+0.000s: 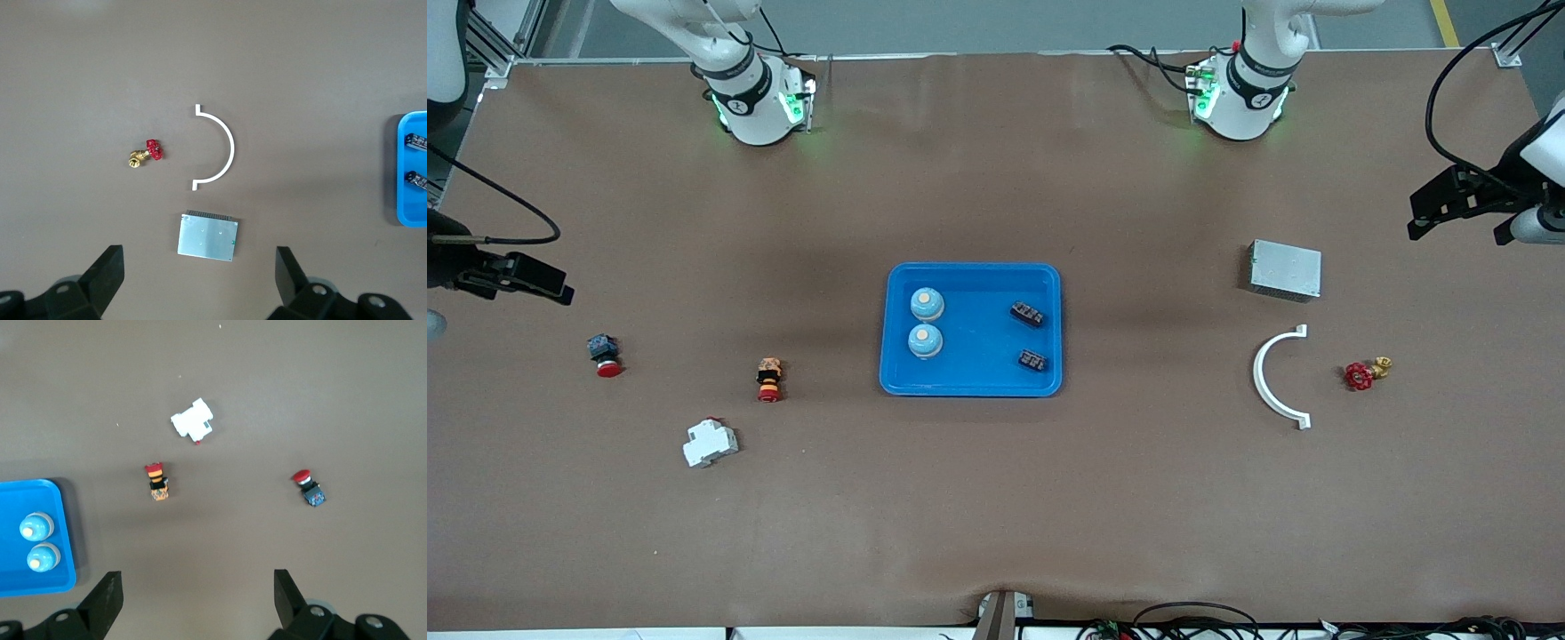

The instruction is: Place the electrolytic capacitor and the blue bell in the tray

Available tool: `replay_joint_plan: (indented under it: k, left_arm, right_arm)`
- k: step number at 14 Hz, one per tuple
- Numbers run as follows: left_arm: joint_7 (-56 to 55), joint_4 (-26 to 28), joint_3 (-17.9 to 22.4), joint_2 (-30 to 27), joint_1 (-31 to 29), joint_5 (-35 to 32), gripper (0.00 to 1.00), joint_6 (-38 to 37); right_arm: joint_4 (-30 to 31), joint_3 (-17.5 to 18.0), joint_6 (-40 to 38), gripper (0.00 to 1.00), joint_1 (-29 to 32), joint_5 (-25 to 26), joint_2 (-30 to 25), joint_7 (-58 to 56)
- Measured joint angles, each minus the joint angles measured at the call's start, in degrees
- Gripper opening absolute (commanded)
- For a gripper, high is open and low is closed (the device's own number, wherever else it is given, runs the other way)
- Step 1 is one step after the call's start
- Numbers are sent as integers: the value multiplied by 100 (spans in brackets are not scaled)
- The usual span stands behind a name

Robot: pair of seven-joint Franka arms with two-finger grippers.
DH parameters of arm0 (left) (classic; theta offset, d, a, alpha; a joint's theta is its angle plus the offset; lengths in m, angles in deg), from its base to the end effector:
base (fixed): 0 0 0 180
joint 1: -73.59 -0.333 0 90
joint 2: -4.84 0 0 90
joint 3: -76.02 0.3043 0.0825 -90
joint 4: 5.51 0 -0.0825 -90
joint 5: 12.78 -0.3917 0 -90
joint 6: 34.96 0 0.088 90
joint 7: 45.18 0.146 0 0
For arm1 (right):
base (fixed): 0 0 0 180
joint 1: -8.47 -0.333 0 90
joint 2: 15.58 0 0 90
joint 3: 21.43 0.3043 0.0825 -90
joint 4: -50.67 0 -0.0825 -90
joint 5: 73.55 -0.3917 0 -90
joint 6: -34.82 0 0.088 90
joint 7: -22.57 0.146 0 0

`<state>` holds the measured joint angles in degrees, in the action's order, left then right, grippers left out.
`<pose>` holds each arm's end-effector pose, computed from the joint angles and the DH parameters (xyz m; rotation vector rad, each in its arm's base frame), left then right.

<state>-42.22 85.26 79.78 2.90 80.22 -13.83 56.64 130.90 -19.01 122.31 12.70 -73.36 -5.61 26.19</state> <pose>0.5565 -0.0247 0.5888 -3.1205 0.1590 -0.0754 0.6065 -0.0216 0.5496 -3.1339 0.1494 0.0741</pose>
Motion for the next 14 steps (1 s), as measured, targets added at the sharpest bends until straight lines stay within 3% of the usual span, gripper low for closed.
replay_joint_plan:
  k: [4,8,14]
  left_arm:
    - [-14,252,-147,-225,1,0,100,-29]
    - [-30,465,-252,-477,1,0,100,-29]
    - [-38,544,-277,-567,0,0,100,-40]
  right_arm:
    - [275,1,215,100,14,-3,-219,19]
    - [1524,30,1171,100,14,-4,-963,32]
    - [1407,33,1071,100,22,-4,-1099,33]
